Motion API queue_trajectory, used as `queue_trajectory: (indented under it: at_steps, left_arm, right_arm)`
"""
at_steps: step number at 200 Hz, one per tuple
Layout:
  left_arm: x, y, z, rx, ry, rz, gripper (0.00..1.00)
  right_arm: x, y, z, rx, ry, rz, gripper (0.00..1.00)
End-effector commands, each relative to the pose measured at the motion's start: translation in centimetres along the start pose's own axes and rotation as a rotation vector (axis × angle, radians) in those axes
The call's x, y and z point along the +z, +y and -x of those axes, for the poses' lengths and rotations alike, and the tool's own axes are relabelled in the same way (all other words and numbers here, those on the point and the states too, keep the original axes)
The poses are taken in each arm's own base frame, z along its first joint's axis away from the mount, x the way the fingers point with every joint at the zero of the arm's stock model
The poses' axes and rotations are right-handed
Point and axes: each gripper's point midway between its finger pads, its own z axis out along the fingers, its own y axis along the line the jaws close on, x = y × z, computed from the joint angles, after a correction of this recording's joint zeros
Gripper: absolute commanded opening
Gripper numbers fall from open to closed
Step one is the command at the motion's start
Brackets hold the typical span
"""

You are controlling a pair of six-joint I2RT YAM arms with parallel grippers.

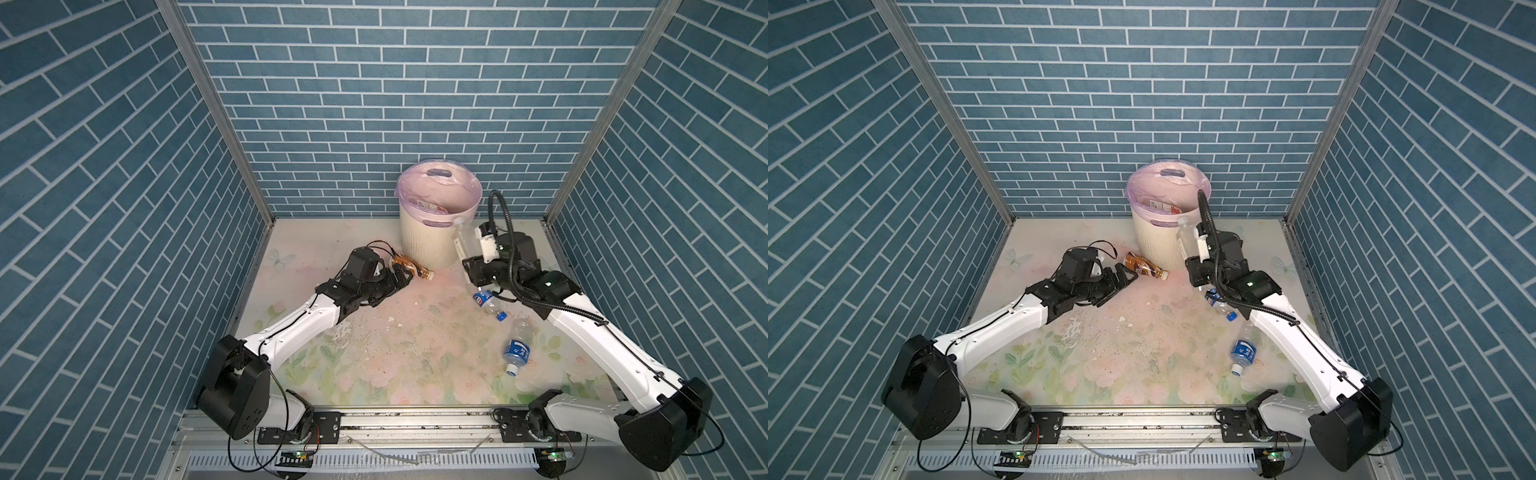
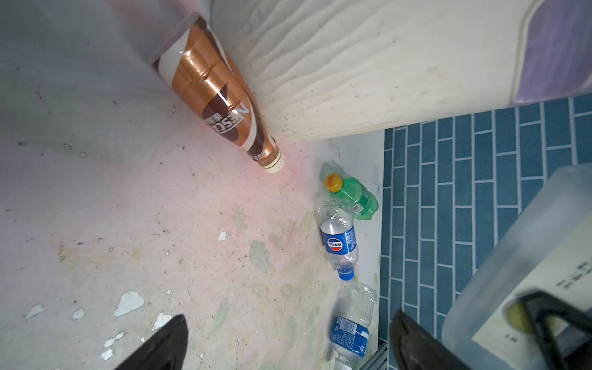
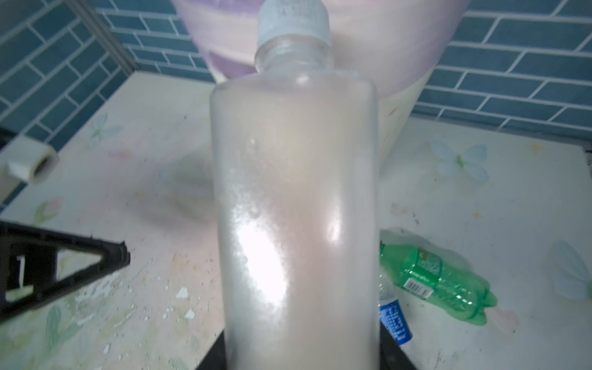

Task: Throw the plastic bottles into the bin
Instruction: 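Carry the frosted bottle over the bin with the right gripper, then open the right gripper above the bin to drop the frosted bottle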

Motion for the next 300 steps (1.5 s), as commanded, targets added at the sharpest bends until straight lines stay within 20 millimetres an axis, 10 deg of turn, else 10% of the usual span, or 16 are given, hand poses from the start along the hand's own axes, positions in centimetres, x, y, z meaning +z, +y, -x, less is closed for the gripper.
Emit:
queue_trajectory:
  at_steps: [1, 75, 105, 130, 171, 198, 210, 300]
  left_arm:
    - [-0.1, -3.1, 0.4, 0.092, 0.005, -0.047, 0.99]
    - [-0.3, -12.7, 3.1, 0.273, -0.019, -0.203, 0.99]
    - [-0.9, -13.9, 4.1, 0.315, -0.051, -0.205, 0.99]
    - [-0.8, -13.3, 4.3, 0.314, -0.049, -0.192, 0.99]
    - [-0.8, -11.1, 5.4, 0.26, -0.066, -0.168, 0.99]
    - [-1.2, -9.7, 5.8, 0.244, -0.073, -0.146, 0.99]
    - [-1.4, -9.1, 5.8, 0.24, -0.072, -0.136, 0.99]
    - [-1.0, -7.7, 5.1, 0.221, -0.056, -0.118, 0.99]
  right_arm:
    - [-2.8, -1.0, 6.1, 0.054, -0.163, 0.015, 0.36]
    - [-10.0, -7.2, 20.7, 0.107, -0.492, -0.121, 0.35]
    - [-14.6, -9.6, 25.7, 0.116, -0.66, -0.196, 0.35]
    - [-14.1, -10.1, 27.9, 0.119, -0.69, -0.189, 0.35]
    - [-1.4, -7.4, 27.0, 0.218, -0.493, 0.039, 0.38]
    - [5.1, -3.0, 24.7, 0.178, -0.346, 0.137, 0.87]
    - [5.4, -2.7, 24.9, 0.188, -0.34, 0.157, 0.99]
    - [1.0, -3.3, 24.6, 0.158, -0.39, 0.099, 0.99]
